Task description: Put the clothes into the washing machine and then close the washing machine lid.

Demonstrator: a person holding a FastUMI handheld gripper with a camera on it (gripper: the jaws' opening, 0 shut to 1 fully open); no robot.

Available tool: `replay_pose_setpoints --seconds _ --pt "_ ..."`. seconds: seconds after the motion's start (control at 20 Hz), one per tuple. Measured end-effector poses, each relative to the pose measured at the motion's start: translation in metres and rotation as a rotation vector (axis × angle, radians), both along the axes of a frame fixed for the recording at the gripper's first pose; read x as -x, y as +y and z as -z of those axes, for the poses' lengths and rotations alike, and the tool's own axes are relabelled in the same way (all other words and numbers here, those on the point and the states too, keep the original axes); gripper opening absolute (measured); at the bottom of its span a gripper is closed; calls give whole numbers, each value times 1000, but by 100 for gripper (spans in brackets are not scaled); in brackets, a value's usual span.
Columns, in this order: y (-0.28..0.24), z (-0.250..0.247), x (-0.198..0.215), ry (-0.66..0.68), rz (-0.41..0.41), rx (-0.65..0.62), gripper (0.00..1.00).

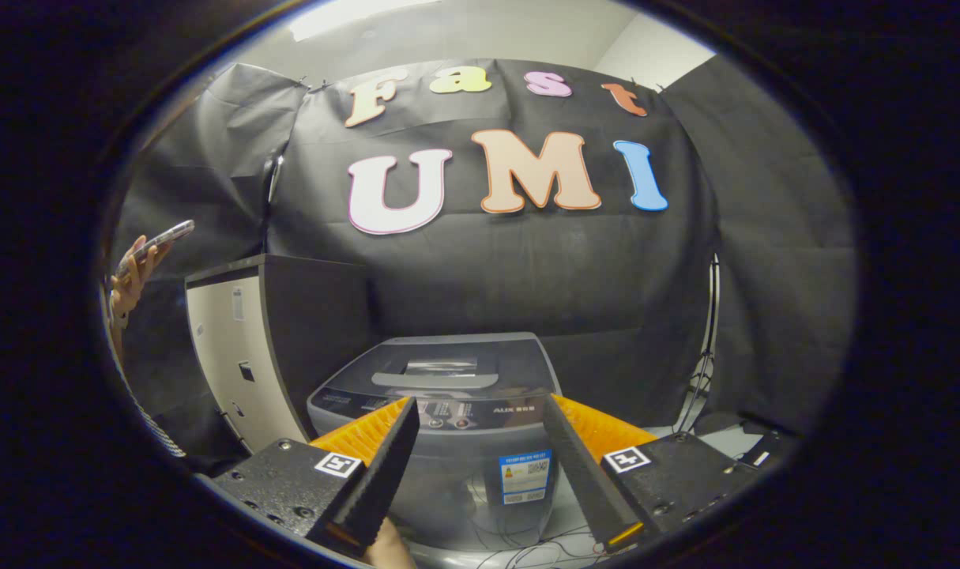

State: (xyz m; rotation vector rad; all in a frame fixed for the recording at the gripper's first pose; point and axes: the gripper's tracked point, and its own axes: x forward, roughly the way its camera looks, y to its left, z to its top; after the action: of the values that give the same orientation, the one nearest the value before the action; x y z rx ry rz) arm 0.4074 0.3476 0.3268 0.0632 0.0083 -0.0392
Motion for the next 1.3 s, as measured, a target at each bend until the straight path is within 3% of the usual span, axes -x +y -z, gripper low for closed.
replay_pose_setpoints --seconds 0.7,1.3 --pt "5 14 15 24 -2 -16 98" --pt "2 11 16 9 -21 49 96"
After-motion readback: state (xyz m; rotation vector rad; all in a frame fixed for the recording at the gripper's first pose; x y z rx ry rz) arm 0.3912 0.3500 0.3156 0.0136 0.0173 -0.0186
